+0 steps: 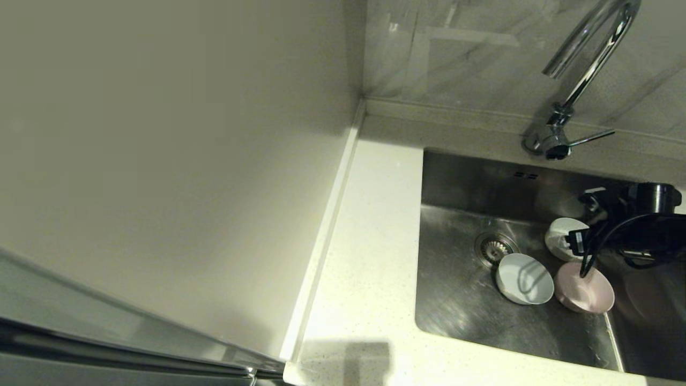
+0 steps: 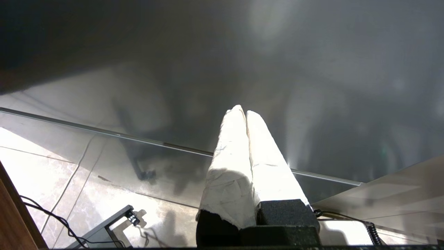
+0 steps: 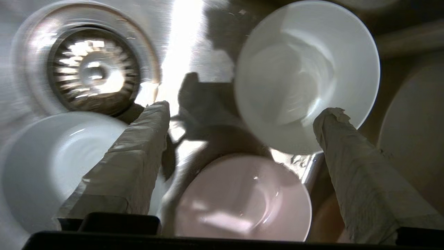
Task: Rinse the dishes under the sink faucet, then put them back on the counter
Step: Put a bowl back to the table from the sink
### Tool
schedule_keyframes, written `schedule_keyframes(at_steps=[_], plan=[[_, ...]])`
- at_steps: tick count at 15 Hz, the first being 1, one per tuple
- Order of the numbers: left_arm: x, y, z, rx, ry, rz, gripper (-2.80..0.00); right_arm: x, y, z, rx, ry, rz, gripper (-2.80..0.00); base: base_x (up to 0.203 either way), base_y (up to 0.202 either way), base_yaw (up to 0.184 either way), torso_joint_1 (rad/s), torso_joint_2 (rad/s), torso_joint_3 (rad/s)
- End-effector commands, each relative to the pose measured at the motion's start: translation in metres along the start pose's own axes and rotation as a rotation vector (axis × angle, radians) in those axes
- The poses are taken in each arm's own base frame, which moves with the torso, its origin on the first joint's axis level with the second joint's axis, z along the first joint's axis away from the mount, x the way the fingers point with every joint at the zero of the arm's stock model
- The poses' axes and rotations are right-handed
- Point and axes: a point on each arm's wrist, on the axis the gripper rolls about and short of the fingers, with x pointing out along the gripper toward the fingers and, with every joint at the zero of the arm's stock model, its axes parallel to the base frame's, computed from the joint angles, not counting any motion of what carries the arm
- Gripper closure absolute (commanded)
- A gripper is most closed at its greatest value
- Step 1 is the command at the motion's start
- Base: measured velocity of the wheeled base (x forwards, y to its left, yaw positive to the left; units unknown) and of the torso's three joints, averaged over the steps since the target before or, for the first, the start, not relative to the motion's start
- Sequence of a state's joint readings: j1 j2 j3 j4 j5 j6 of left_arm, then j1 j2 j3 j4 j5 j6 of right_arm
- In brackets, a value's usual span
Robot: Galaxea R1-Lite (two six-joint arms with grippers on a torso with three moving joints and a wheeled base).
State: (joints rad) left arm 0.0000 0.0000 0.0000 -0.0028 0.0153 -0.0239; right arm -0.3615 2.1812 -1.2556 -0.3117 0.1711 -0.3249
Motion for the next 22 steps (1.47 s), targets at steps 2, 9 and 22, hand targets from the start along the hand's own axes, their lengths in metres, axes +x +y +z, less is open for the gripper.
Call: schedule_keyframes(at_steps=[2,9,22], plan=[[0.0,0.0,0.0,-0.001,-0.003,-0.001,0.0,0.026,0.007,-0.009,-0.001,0.055,-0.053,-2.8,0.0,0.0,0.0,0.0,0.0,0.0],[0.0,0.0,0.0,-0.001,-0.004,-0.002,0.0,0.054,0.011,-0.008,0.017,0.055,-0.088,-2.8,0.0,0.0,0.0,0.0,0.0,0.0],[0.0,0.0,0.0,-0.001,-0.004,-0.001,0.0,0.057,0.009,-0.002,0.024,0.092,-0.093,0.0,0.0,0.0,0.0,0.0,0.0,0.0]])
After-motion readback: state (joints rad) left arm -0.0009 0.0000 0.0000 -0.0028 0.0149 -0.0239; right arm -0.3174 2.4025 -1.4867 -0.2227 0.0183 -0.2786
